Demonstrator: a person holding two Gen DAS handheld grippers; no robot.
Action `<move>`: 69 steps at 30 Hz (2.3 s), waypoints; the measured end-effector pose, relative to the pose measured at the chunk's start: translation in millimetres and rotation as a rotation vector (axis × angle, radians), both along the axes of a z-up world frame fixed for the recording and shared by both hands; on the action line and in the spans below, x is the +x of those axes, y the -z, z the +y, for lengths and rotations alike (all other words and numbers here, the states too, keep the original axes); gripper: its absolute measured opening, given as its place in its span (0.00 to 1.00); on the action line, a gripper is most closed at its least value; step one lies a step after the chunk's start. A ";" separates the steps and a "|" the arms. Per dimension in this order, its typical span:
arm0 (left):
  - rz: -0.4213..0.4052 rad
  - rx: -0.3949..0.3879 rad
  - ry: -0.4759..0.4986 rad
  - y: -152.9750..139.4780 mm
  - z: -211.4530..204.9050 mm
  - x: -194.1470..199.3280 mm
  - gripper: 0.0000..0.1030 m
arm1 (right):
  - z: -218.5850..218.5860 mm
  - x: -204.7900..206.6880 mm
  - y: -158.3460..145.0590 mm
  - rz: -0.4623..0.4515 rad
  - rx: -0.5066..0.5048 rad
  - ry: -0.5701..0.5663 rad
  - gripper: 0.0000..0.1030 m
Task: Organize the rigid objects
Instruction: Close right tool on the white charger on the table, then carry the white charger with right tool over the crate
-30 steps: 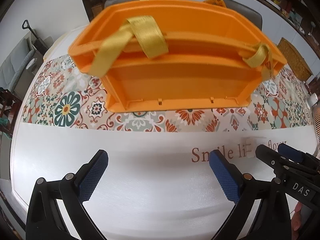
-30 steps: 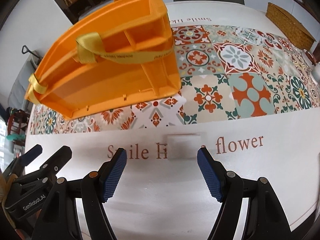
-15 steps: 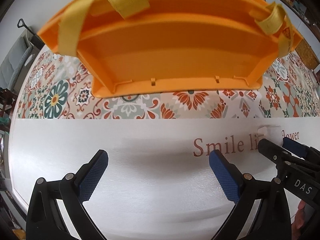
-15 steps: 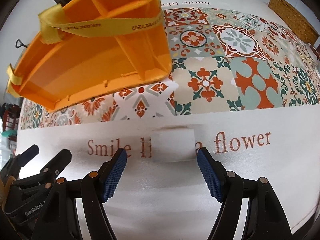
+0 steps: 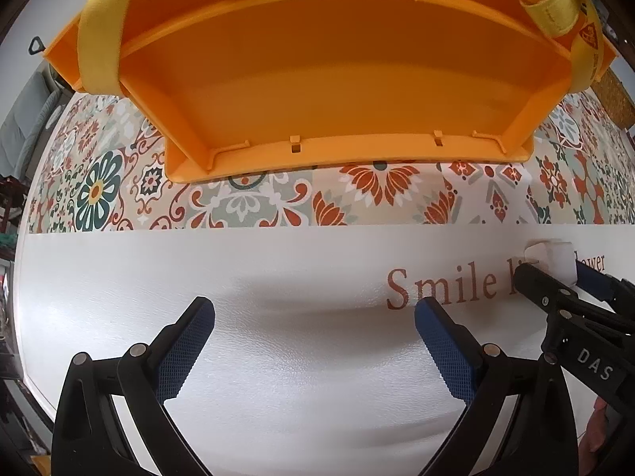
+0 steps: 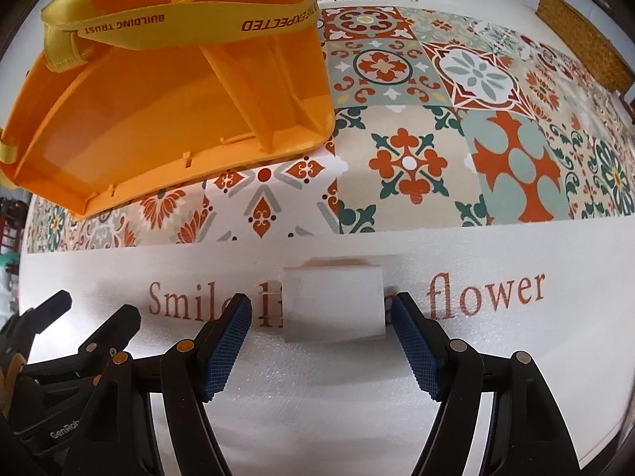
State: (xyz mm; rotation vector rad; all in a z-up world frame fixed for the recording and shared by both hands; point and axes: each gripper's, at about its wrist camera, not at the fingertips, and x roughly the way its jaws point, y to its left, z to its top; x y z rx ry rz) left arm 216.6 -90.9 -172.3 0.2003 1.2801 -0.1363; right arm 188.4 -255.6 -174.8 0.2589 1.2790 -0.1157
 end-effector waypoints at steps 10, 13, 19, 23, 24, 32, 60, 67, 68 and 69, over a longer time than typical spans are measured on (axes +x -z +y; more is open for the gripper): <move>-0.016 -0.004 0.006 -7.0 0.7 -2.8 1.00 | 6.0 0.2 -1.4 0.004 -0.026 -0.005 0.60; -0.025 -0.009 0.004 -12.0 4.6 -3.4 1.00 | 6.6 -8.5 -11.0 0.001 -0.017 0.001 0.60; -0.043 -0.026 0.005 -25.2 11.3 -6.5 1.00 | 14.3 -16.7 -25.9 -0.019 -0.013 -0.001 0.60; -0.062 -0.033 0.005 -35.5 16.5 -8.0 1.00 | 19.0 -20.2 -38.0 -0.037 -0.010 -0.002 0.60; -0.068 -0.036 0.005 -38.8 18.5 -8.7 1.00 | 20.7 -21.5 -42.5 -0.046 -0.010 -0.003 0.60; -0.121 -0.059 0.013 -64.2 26.6 -11.2 1.00 | 26.2 -27.1 -72.1 -0.113 -0.019 -0.016 0.60; -0.287 -0.114 -0.007 -145.1 58.8 -5.7 1.00 | 56.8 -19.6 -147.9 -0.288 -0.011 -0.049 0.60; -0.322 -0.121 -0.021 -160.4 66.2 1.5 1.00 | 61.1 -13.4 -168.8 -0.339 -0.019 -0.061 0.60; -0.326 -0.123 -0.024 -162.2 67.2 3.1 1.00 | 61.7 -11.8 -171.0 -0.343 -0.022 -0.062 0.60; -0.330 -0.124 -0.028 -163.8 68.4 5.3 1.00 | 62.0 -10.1 -172.9 -0.348 -0.023 -0.063 0.60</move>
